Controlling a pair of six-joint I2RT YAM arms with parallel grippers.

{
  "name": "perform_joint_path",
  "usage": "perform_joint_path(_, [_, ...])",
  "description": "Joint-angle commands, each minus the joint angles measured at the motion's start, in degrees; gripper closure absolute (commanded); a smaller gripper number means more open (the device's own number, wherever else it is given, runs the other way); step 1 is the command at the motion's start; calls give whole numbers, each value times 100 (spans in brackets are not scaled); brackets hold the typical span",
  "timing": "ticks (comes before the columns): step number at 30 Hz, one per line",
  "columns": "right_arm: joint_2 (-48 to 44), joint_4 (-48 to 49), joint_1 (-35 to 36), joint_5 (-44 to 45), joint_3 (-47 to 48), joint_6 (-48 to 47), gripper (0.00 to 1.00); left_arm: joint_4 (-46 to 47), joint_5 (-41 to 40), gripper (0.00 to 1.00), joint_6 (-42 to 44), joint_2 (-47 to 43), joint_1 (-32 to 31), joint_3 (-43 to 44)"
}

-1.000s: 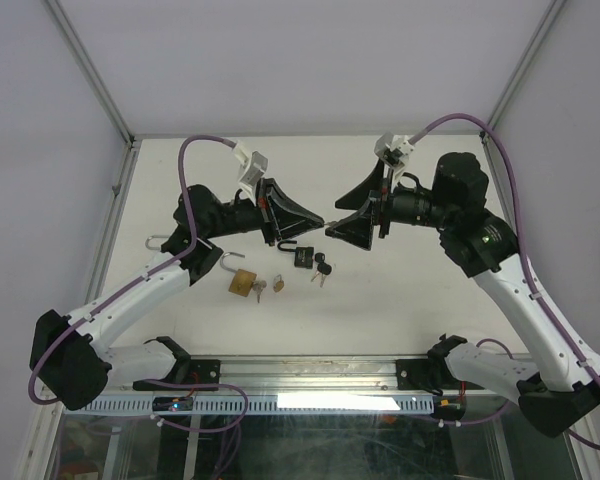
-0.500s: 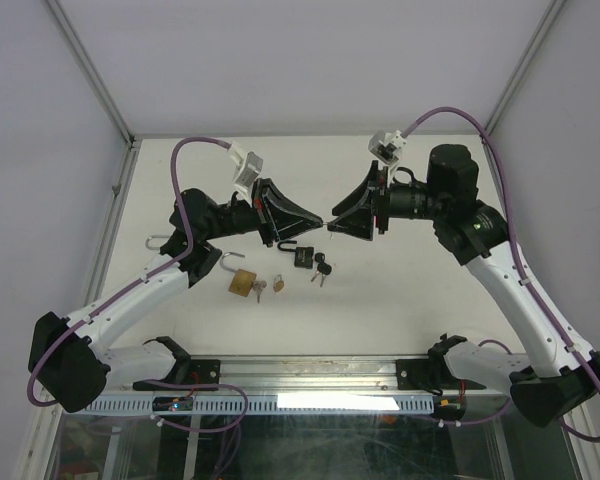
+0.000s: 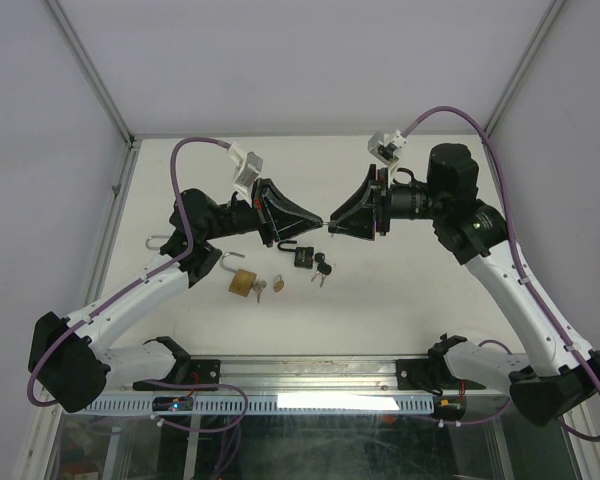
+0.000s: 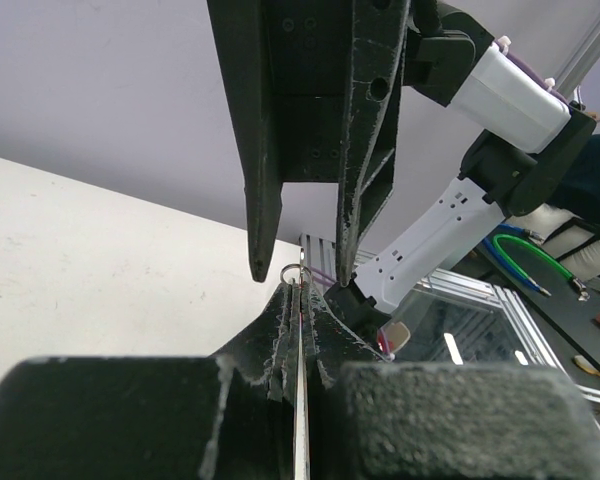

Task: Unlock with the key

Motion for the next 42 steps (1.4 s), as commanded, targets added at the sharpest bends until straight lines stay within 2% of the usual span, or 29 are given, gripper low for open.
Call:
perform_joint_path(1, [43,178,-30,-199,244,83,62,341,-92,100,-23,-112,-34,29])
perform_joint_path(7, [59,214,-26,-226,239,146,83,368,-99,100,-23,-110,-32,8])
perform_joint_path(10, [93,219,-30,-233,251,168,100,399,-101,100,-25,-92,-34,-3])
perform_joint_path(26, [37,34,-28,-218,389,96,100,475,-227,100,-136,-64,-35,-40])
perform_joint_path(28, [44,43,-27,-183,364,121,78,561,-357,100,-335,-80,-34,-82])
perform_joint_path(29, [47,50,-24,-173,334,122,72,649,-462,100,-484,-89,-31,-118])
perform_joint_path(35, [-49,396,-25,-46,166,286,64,922,-591,100,-728,-117,-34,-140])
perform_joint_path(39, [-61,557,-23,-9,158,351,47,946,-558,100,-709,-103,-36,-124])
perform_joint_path(42, [15,660,-27,-52,131,427,46,1010,-533,100,-719,-77,-43,-123])
